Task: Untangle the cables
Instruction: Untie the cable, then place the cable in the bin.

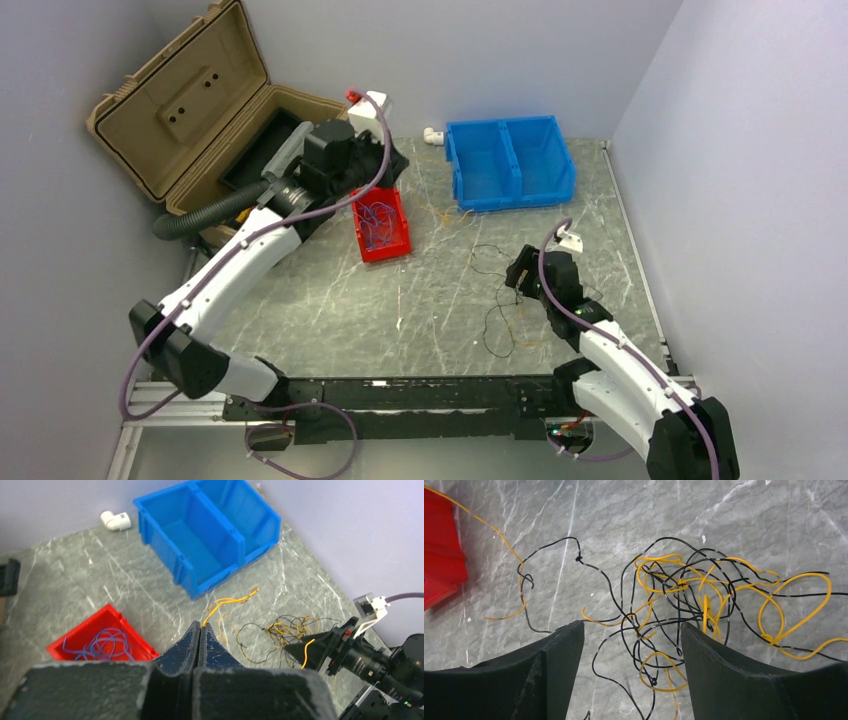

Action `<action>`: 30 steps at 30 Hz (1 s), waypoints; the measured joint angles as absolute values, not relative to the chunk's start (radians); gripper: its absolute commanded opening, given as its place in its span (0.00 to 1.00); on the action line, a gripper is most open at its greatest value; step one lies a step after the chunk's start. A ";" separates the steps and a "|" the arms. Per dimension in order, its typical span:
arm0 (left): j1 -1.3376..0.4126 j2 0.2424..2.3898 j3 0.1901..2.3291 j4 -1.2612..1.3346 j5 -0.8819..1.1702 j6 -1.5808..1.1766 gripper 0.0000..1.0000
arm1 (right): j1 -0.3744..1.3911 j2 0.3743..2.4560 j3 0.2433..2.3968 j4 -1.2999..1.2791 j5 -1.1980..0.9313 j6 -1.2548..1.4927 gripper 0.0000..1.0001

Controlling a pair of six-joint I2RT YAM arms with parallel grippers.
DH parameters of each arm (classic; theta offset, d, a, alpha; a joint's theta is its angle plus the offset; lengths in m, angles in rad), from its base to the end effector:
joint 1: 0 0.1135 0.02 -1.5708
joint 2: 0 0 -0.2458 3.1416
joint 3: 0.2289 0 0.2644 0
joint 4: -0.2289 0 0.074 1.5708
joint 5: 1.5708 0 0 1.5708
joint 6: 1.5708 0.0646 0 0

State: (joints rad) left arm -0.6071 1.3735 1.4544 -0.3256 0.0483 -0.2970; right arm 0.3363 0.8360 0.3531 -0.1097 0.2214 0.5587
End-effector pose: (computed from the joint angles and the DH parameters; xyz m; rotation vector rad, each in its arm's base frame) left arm 0.2923 -0.2068 0.4016 0.3234 1.8409 -0.6781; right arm 0.2169 0.0608 0.1529 0.3661 2.1291 0.2806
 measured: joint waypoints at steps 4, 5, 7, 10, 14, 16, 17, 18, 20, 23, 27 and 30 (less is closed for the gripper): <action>-0.607 1.458 1.548 -0.314 0.081 -0.289 0.00 | 0.336 0.809 0.339 -0.107 0.237 0.564 0.77; -0.607 1.496 1.596 -0.320 0.091 -0.282 0.00 | 0.336 0.801 0.334 -0.106 0.239 0.567 0.79; -0.607 1.538 1.655 -0.324 0.093 -0.273 0.00 | 0.336 0.791 0.331 -0.107 0.245 0.570 0.80; -0.607 1.555 1.695 -0.326 0.087 -0.260 0.00 | 0.336 0.785 0.331 -0.104 0.250 0.572 0.79; -0.606 1.534 1.702 -0.323 0.081 -0.247 0.00 | 0.336 0.796 0.331 -0.096 0.234 0.566 0.80; -0.606 1.522 1.702 -0.326 0.081 -0.245 0.00 | 0.336 0.820 0.331 -0.082 0.206 0.556 0.80; -0.606 1.514 1.702 -0.328 0.081 -0.244 0.00 | 0.336 0.838 0.331 -0.072 0.187 0.551 0.80; -0.606 1.504 1.701 -0.328 0.081 -0.241 0.00 | 0.336 0.860 0.332 -0.061 0.166 0.547 0.80; -0.605 1.476 1.684 -0.329 0.080 -0.233 0.00 | 0.336 0.903 0.338 -0.050 0.133 0.541 0.80; -0.606 1.405 1.644 -0.353 0.072 -0.220 0.00 | 0.336 0.958 0.369 -0.051 0.101 0.533 0.80; -0.606 1.310 1.600 -0.388 0.047 -0.198 0.00 | 0.336 0.982 0.436 -0.052 0.101 0.519 0.80; -0.605 1.242 1.556 -0.403 0.028 -0.185 0.00 | 0.336 1.005 0.494 -0.052 0.109 0.512 0.78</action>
